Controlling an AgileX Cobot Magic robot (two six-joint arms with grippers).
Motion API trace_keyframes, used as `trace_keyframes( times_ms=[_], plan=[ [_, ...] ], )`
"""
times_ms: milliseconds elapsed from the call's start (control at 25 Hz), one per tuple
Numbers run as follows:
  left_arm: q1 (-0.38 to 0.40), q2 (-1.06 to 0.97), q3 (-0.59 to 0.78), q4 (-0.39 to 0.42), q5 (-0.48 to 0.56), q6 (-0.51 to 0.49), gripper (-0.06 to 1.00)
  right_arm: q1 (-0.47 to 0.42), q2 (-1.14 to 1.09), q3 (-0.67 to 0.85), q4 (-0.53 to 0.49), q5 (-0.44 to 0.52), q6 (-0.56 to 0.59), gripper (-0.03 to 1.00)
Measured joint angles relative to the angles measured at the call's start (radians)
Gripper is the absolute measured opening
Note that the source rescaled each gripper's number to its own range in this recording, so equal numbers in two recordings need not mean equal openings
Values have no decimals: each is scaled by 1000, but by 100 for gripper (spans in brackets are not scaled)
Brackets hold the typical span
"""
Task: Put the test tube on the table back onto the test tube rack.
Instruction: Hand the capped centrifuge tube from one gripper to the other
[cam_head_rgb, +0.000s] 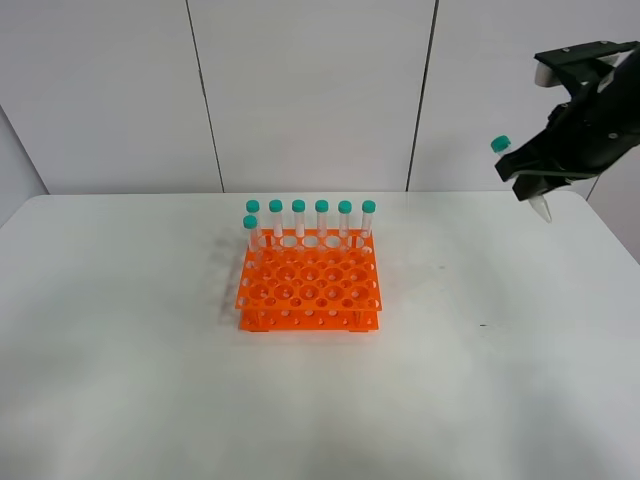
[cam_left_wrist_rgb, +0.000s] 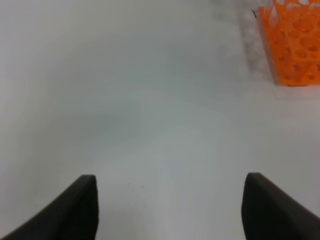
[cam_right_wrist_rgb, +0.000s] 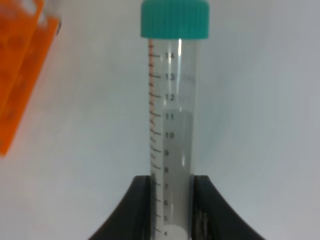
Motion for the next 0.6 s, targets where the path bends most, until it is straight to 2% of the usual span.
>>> trace_keyframes(
  times_ms=[200,280,360,480,600],
  plan=[
    [0,0,0,0,0,0,93,0,-169,214,27,-19,-24,3],
    [0,0,0,0,0,0,93,0,-171,244,80,-39,-79,3],
    [0,0,0,0,0,0,93,4,-155,253,182,-81,-161,3],
    [0,0,0,0,0,0,93,69,-117,253,304,-144,-271,3],
    [0,0,0,0,0,0,93,192,-54,231,343,-148,-306,3]
  ],
)
